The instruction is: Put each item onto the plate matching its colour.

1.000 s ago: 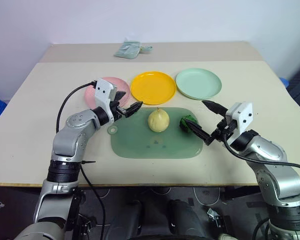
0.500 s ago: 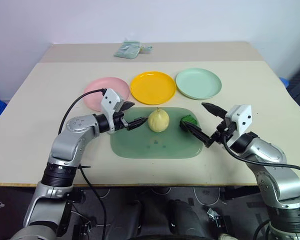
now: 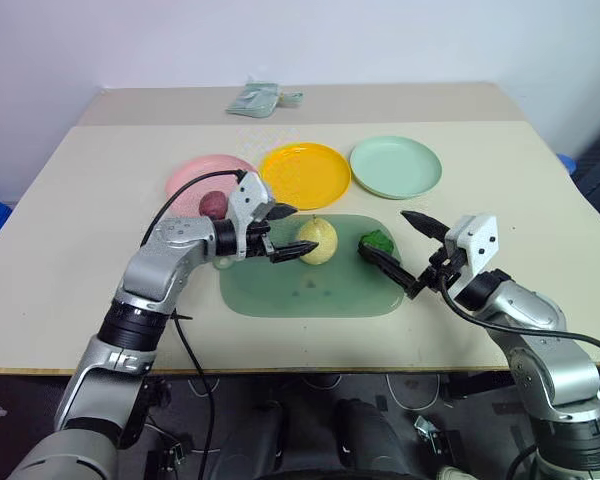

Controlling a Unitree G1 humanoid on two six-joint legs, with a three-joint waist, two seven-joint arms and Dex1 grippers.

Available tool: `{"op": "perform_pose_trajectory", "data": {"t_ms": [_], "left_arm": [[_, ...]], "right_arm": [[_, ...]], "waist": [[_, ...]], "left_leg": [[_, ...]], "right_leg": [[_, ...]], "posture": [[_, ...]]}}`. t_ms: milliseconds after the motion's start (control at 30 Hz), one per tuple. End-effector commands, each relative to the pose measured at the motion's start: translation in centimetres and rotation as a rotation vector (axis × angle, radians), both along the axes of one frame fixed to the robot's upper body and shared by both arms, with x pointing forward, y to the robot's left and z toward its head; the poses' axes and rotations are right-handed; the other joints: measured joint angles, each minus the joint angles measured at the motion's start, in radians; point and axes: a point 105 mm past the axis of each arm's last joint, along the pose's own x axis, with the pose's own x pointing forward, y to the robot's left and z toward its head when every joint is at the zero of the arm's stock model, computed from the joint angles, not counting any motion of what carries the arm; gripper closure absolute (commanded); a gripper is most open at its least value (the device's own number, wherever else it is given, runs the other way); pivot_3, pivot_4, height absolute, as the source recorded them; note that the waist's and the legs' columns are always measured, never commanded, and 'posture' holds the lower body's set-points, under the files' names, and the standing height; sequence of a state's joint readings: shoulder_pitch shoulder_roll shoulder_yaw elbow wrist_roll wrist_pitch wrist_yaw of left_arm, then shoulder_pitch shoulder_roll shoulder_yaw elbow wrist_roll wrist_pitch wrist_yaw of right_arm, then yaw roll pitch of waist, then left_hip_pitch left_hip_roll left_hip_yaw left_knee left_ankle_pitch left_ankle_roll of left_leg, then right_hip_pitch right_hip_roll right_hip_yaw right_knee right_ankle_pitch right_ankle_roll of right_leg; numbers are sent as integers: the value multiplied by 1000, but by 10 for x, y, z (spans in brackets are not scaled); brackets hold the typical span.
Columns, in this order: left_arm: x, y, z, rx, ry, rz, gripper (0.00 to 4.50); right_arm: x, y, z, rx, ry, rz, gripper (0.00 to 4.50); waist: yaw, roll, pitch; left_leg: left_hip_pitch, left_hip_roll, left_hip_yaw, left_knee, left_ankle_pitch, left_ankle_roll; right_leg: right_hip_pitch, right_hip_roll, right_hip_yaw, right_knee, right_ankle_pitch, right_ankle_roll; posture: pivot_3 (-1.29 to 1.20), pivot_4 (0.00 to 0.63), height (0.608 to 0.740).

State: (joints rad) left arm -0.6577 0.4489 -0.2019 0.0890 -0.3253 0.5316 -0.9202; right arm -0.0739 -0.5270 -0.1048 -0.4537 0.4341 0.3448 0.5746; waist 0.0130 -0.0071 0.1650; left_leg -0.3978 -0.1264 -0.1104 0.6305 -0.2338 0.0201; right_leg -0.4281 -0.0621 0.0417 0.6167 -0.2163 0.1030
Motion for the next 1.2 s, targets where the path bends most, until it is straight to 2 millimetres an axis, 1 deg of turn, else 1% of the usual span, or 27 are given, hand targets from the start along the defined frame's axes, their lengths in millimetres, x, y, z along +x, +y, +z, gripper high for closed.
{"op": "perform_pose_trajectory", "data": {"t_ms": [33,133,300,600,767,800,900,933,1033,1100,1167,1200], "left_arm": [[7,-8,6,34,-25,-3,102],[16,-13,2,47,-34,17,102],[21,-24,-3,60,-27,12,102],[23,-23,-6,76,-28,7,102],[22,-24,-9,79,-16,-2,102],[22,-24,-9,79,-13,-4,331],[21,-26,-9,81,-11,-9,1222],[21,-26,-9,82,-13,-9,1379],[23,-26,-5,72,-30,7,1432],[26,-28,5,27,-36,26,1432],[35,-29,21,-34,-55,70,1432],[44,-29,33,-73,-74,119,1432]], "right_arm": [[-8,4,20,5,-76,2,0],[-8,1,20,4,-77,-22,0],[-16,-2,17,-3,-55,-31,0],[-52,-22,-1,-60,63,-38,0],[-62,-27,-3,-63,85,-56,0],[-63,-27,-3,-63,86,-58,0],[-64,-29,-5,-62,84,-65,0],[-64,-29,-5,-61,84,-66,0],[-63,-31,-8,-58,85,-70,0],[-63,-32,-10,-57,84,-73,0],[-62,-31,-10,-52,77,-74,0],[-61,-30,-10,-50,72,-74,0]], "waist": [[0,0,0],[2,0,0],[1,0,0],[2,0,0],[2,0,0],[2,0,0],[2,0,0],[2,0,0],[2,0,0],[3,0,0],[4,-1,0],[5,-1,1]], "left_leg": [[0,0,0,0,0,0],[0,0,0,0,0,0],[0,0,0,0,0,0],[0,0,0,1,0,0],[0,0,0,1,0,0],[0,0,0,1,0,0],[0,0,0,1,0,0],[0,0,0,1,0,0],[0,0,0,1,0,0],[0,0,0,1,0,0],[0,0,0,1,0,0],[0,0,0,2,0,0]], "right_leg": [[0,0,0,0,0,0],[0,0,0,0,0,0],[0,0,0,0,0,0],[1,0,0,0,0,0],[1,0,0,0,0,0],[1,0,0,0,0,0],[1,0,0,0,0,0],[1,0,0,0,0,0],[1,0,0,0,0,0],[1,0,0,0,0,0],[1,0,0,0,0,0],[1,0,0,0,0,1]], "posture": [[0,150,740],[0,150,740],[0,150,740],[0,150,740],[0,150,740],[0,150,740],[0,150,740],[0,150,740],[0,150,740],[0,150,740],[0,150,740],[0,150,740]]}}
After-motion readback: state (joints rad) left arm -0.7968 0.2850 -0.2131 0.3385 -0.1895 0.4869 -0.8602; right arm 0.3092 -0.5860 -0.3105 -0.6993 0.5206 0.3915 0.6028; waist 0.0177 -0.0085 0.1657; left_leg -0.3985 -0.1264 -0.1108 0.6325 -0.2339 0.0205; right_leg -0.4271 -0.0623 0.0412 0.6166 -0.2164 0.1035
